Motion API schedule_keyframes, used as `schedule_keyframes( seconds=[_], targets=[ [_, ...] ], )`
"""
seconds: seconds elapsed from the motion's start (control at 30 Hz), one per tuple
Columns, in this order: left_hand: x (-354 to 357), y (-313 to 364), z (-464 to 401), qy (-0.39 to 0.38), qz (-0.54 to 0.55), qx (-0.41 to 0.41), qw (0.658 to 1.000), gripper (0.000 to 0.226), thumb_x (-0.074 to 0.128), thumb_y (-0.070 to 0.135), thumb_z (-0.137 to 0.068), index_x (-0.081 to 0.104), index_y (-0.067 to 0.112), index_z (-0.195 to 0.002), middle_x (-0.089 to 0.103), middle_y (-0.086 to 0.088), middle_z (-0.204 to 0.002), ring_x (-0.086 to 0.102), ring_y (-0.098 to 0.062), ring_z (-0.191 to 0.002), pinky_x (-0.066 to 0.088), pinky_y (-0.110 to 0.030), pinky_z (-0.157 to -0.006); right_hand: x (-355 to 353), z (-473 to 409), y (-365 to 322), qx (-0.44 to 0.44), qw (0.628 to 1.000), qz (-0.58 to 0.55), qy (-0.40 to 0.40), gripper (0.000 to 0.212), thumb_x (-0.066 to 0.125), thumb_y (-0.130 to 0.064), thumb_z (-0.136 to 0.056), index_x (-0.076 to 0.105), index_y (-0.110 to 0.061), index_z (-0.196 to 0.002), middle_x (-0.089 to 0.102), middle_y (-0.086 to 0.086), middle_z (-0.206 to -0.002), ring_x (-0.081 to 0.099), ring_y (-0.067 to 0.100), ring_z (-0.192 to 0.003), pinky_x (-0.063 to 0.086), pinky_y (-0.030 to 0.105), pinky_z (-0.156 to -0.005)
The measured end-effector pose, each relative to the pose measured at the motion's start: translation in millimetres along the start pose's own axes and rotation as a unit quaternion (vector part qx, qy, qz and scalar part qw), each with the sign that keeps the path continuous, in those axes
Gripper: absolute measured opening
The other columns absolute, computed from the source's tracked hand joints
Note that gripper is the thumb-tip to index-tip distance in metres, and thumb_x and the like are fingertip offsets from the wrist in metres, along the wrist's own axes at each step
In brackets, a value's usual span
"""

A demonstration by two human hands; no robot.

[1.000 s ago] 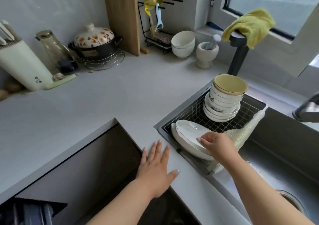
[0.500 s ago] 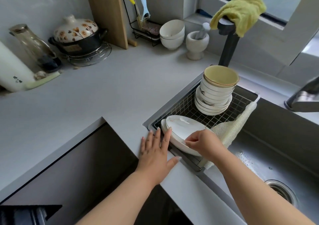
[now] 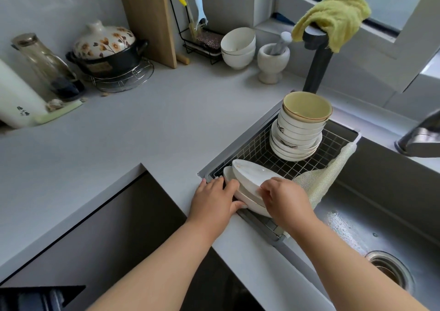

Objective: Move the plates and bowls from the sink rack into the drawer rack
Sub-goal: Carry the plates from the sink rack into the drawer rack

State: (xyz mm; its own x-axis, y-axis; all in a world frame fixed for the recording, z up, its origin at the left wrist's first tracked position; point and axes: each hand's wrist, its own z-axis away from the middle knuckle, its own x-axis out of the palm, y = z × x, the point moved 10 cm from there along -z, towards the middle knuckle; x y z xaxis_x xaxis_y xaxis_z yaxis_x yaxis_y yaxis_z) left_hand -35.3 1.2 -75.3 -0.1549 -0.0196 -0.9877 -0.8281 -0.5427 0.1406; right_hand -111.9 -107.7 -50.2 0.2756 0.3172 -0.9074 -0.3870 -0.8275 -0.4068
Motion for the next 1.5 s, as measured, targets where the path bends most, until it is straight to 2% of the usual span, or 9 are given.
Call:
schedule_keyframes(
  seconds=[0.37,0.57,0.67,0.8,0.93,1.0,1.17,1.3,1.5],
  targets=[
    [-2,0,2,0.011,0.019,0.01,1.0,0.056,0.033,0.063,-0.085,0.05,0.021,-0.118,0.06,-0.004,-0.114,0.055,-0.024,-0.113,0.029,-0.043,-0.113,-63,2,11,0.037,0.976,-0.106,0.189,0.013,0.071,-0.01,-0.083,0.064,-0.006,-0.072,0.054,-0.003,-0.065,0.048,0.018,-0.06,0.036,0.026,-0.057],
    [-13,-9,9,-0.002,0.036,-0.025,0.999,0.063,0.021,0.064,-0.091,0.033,0.027,-0.141,0.043,-0.004,-0.144,0.035,-0.021,-0.137,0.019,-0.04,-0.118,-97,2,-8,0.017,0.967,-0.105,0.232,0.012,0.071,-0.011,-0.083,0.064,-0.007,-0.074,0.052,-0.007,-0.068,0.049,0.016,-0.061,0.037,0.027,-0.058],
    [-46,-18,14,0.065,0.166,-0.077,0.981,0.05,0.033,0.052,-0.099,0.035,0.026,-0.142,0.042,0.004,-0.142,0.039,-0.016,-0.131,0.034,-0.031,-0.108,-109,5,-26,-0.033,0.963,-0.08,0.254,0.012,0.072,-0.011,-0.083,0.064,-0.008,-0.074,0.056,-0.004,-0.067,0.049,0.017,-0.058,0.042,0.027,-0.052],
    [-81,-40,23,0.123,0.438,-0.214,0.864,0.044,0.031,0.05,-0.1,0.047,0.027,-0.133,0.051,0.002,-0.132,0.055,-0.011,-0.11,0.044,-0.025,-0.09,-120,12,-60,-0.1,0.956,-0.042,0.273,0.022,0.057,-0.026,-0.087,0.065,-0.01,-0.074,0.06,0.0,-0.066,0.055,0.024,-0.056,0.045,0.028,-0.047],
    [-71,-43,34,0.051,0.763,-0.312,0.565,0.048,0.039,0.058,-0.096,0.055,0.02,-0.121,0.069,-0.019,-0.099,0.072,-0.031,-0.083,0.06,-0.044,-0.077,-126,23,-110,-0.203,0.938,-0.024,0.278,0.026,0.049,-0.023,-0.087,0.067,-0.008,-0.076,0.062,0.003,-0.069,0.06,0.025,-0.061,0.043,0.026,-0.054],
    [-74,-45,43,0.026,0.815,-0.31,0.488,0.042,0.046,0.05,-0.097,0.058,0.014,-0.115,0.072,-0.02,-0.083,0.072,-0.033,-0.075,0.059,-0.046,-0.073,-122,27,-133,-0.261,0.93,-0.02,0.26,0.027,0.049,-0.022,-0.089,0.068,-0.007,-0.078,0.063,0.004,-0.07,0.06,0.026,-0.063,0.043,0.028,-0.063],
    [-82,-78,83,0.068,0.817,-0.326,0.471,0.041,0.038,0.007,-0.08,0.062,0.005,-0.113,0.07,-0.02,-0.091,0.069,-0.034,-0.077,0.059,-0.048,-0.069,-105,39,-179,-0.33,0.922,-0.034,0.198,0.018,0.059,-0.024,-0.088,0.068,-0.012,-0.078,0.063,-0.002,-0.072,0.06,0.02,-0.067,0.048,0.031,-0.071],
    [-87,-107,129,0.135,0.805,-0.354,0.456,0.039,0.034,0.002,-0.082,0.06,0.01,-0.111,0.067,-0.021,-0.106,0.065,-0.041,-0.096,0.057,-0.054,-0.08,-88,42,-213,-0.337,0.928,-0.079,0.137,0.033,0.053,-0.035,-0.093,0.067,-0.015,-0.072,0.062,-0.006,-0.067,0.057,0.015,-0.064,0.044,0.027,-0.071],
    [-99,-157,226,0.235,0.796,-0.387,0.402,0.017,0.041,0.018,-0.1,0.057,0.017,-0.096,0.066,-0.01,-0.094,0.066,-0.029,-0.083,0.057,-0.044,-0.068,-80,47,-253,-0.238,0.94,-0.172,0.175,0.032,0.049,-0.04,-0.091,0.069,-0.014,-0.089,0.063,-0.002,-0.088,0.053,0.017,-0.089,0.036,0.022,-0.079]
  ],
)
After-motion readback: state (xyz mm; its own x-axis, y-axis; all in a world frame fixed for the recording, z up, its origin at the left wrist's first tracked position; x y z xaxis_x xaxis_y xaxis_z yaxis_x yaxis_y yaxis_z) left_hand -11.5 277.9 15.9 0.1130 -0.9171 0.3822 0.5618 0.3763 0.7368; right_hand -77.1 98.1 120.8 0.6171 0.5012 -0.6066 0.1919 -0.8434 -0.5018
